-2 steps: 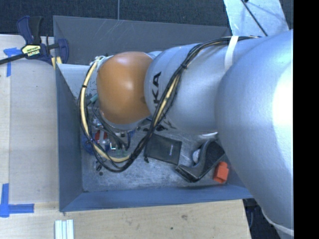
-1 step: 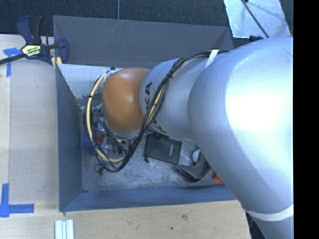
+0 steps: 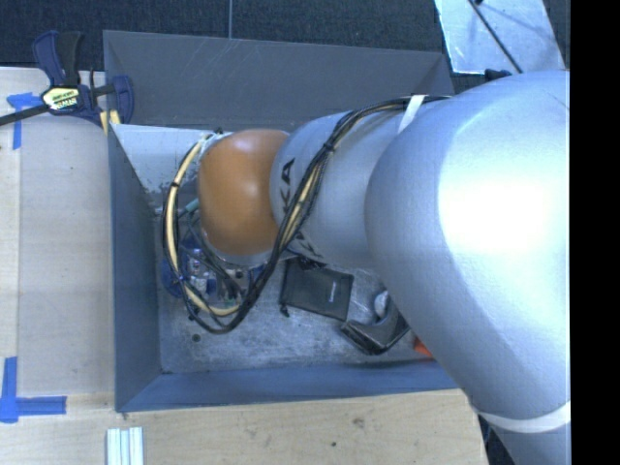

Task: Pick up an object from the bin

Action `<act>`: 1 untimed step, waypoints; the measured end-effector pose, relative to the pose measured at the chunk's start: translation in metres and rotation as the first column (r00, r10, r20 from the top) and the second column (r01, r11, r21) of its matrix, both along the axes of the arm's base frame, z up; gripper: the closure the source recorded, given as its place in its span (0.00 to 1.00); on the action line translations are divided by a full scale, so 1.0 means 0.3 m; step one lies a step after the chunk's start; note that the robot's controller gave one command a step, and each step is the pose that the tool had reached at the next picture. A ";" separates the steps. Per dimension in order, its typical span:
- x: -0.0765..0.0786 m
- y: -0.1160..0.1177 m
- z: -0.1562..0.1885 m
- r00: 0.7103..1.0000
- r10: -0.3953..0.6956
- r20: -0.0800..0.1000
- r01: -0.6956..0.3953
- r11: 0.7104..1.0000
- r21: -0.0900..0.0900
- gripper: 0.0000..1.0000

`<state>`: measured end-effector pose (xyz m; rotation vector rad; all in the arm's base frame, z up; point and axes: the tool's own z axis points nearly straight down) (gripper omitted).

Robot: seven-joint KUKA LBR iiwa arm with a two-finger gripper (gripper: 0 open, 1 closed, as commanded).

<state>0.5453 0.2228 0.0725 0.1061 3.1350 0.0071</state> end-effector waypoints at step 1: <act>0.096 0.028 0.186 1.000 0.007 0.004 -0.007 1.000 -0.001 1.00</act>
Offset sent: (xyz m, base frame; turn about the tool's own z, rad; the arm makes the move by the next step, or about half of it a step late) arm 0.0258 0.0076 0.0517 -0.0075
